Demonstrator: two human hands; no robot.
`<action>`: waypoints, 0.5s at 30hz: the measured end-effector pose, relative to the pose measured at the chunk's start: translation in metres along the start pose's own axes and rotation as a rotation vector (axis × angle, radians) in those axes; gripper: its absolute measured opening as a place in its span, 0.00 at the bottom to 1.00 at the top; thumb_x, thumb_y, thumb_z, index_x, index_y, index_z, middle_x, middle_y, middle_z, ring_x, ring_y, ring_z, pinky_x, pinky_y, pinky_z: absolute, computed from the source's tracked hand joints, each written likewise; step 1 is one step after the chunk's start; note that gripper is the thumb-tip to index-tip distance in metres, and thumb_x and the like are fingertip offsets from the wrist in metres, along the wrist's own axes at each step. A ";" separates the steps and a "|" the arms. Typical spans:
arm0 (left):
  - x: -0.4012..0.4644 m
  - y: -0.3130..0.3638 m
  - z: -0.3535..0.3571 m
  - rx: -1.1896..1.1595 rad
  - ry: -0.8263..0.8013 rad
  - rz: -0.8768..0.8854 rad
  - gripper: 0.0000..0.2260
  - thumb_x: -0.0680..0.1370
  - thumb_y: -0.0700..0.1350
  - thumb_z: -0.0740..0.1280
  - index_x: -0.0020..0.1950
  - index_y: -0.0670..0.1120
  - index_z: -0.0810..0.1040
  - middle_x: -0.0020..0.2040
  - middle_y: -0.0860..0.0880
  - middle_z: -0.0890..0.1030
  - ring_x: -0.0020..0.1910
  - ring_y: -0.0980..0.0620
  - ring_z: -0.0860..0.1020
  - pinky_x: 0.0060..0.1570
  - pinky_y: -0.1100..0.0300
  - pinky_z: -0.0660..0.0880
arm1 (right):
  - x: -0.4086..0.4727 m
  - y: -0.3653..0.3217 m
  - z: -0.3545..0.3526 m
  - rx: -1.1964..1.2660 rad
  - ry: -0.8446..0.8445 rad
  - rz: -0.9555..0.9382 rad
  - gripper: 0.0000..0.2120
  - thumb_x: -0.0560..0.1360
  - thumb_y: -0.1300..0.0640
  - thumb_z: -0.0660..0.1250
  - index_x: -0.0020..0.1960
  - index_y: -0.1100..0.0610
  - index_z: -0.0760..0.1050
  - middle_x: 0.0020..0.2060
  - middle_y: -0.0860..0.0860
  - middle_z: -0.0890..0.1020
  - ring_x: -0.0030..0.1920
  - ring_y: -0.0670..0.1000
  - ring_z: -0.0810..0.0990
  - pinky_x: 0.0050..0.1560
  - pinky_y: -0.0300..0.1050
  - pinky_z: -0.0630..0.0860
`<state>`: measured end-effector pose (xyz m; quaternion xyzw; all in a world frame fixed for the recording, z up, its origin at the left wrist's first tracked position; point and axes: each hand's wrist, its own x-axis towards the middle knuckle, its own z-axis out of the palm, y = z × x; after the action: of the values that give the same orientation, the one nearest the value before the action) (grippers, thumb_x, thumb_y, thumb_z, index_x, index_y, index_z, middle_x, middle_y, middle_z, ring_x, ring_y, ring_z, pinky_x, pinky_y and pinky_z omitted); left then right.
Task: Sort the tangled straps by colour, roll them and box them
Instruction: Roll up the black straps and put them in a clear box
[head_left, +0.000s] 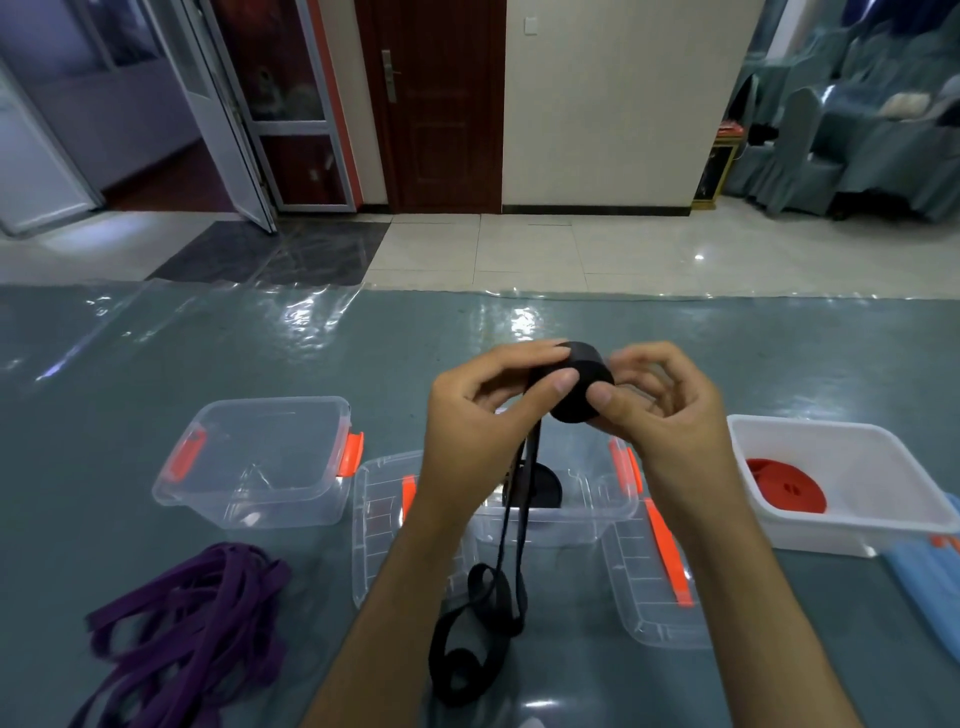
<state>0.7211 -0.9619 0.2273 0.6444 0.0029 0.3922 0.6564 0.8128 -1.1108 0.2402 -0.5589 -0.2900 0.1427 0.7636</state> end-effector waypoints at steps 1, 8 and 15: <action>-0.001 -0.002 -0.001 0.015 -0.027 -0.002 0.11 0.78 0.39 0.76 0.60 0.47 0.86 0.60 0.46 0.86 0.63 0.45 0.84 0.63 0.54 0.80 | -0.001 0.000 0.001 0.002 0.016 -0.023 0.14 0.69 0.54 0.80 0.53 0.50 0.83 0.46 0.54 0.88 0.48 0.54 0.89 0.49 0.45 0.85; -0.002 -0.001 -0.017 0.071 -0.058 -0.065 0.16 0.76 0.39 0.78 0.63 0.48 0.86 0.57 0.49 0.87 0.59 0.48 0.85 0.60 0.56 0.81 | -0.002 0.012 0.000 -0.111 0.054 -0.076 0.10 0.72 0.60 0.80 0.48 0.56 0.80 0.53 0.55 0.88 0.56 0.57 0.88 0.57 0.51 0.85; -0.007 -0.005 -0.019 0.072 -0.019 -0.009 0.13 0.77 0.39 0.76 0.62 0.47 0.85 0.58 0.50 0.84 0.60 0.45 0.84 0.61 0.56 0.80 | -0.005 0.016 0.012 -0.057 0.031 -0.108 0.16 0.76 0.56 0.77 0.62 0.50 0.82 0.56 0.52 0.86 0.54 0.57 0.88 0.53 0.54 0.86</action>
<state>0.7097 -0.9487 0.2163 0.6711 0.0137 0.3828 0.6347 0.8034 -1.0992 0.2261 -0.5663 -0.3118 0.0845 0.7582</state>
